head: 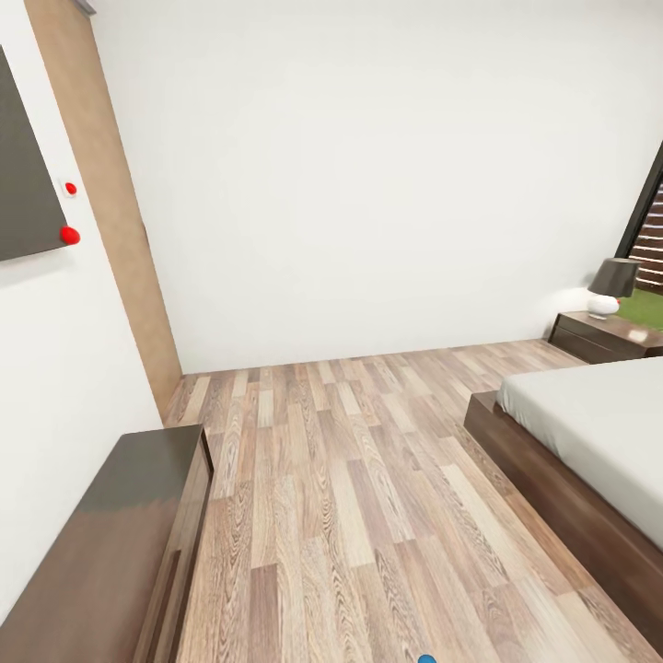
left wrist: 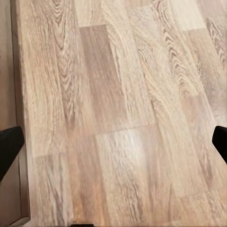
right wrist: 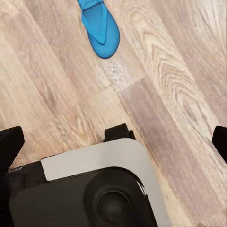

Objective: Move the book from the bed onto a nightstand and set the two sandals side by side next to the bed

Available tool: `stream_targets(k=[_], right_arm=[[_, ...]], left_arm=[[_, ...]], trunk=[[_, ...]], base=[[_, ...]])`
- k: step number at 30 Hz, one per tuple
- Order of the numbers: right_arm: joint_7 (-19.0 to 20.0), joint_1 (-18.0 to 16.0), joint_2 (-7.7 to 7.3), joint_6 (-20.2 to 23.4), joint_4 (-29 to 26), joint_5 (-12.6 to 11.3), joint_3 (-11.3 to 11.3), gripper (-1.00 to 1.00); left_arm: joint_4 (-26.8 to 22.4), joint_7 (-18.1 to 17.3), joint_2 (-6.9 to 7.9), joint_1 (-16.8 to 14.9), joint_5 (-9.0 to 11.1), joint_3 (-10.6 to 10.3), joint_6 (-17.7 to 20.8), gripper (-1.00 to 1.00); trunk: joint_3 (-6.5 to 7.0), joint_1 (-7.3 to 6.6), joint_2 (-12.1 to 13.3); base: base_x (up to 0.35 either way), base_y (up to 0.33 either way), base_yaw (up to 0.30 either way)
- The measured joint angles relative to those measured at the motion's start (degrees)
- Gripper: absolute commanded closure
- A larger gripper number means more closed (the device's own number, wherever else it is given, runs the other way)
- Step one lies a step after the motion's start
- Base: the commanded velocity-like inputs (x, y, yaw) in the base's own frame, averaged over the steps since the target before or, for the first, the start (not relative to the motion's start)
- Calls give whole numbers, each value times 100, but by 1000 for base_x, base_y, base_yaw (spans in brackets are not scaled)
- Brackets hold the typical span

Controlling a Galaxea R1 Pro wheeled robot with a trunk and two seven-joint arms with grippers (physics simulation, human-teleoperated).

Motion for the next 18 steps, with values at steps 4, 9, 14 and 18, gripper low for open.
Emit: stream_targets(k=[4, 9, 14, 18], right_arm=[[131, -2, -58, 126, -129, -11, -7, -100], [295, -3, -87, 271, -286, -14, -8, -100], [1887, -12, -82, 1942, -1061, -17, -8, -100], [2021, -89, -82, 2167, -3551, -9, -20, -100]], left_arm=[[-129, 5, -19, 0, 1, -10, 35, -100], [-290, -3, -128, -4, 3, -20, 195, -100], [-1080, -20, -171, -25, 12, -22, 969, -100], [-3307, -31, -182, -48, 122, -26, 1110, -100]], trunk=[[0, 0, 0], [0, 0, 0], [-1, 0, 0], [0, 0, 0]], base=[[0, 0, 0], [0, 0, 0], [0, 0, 0], [0, 0, 0]])
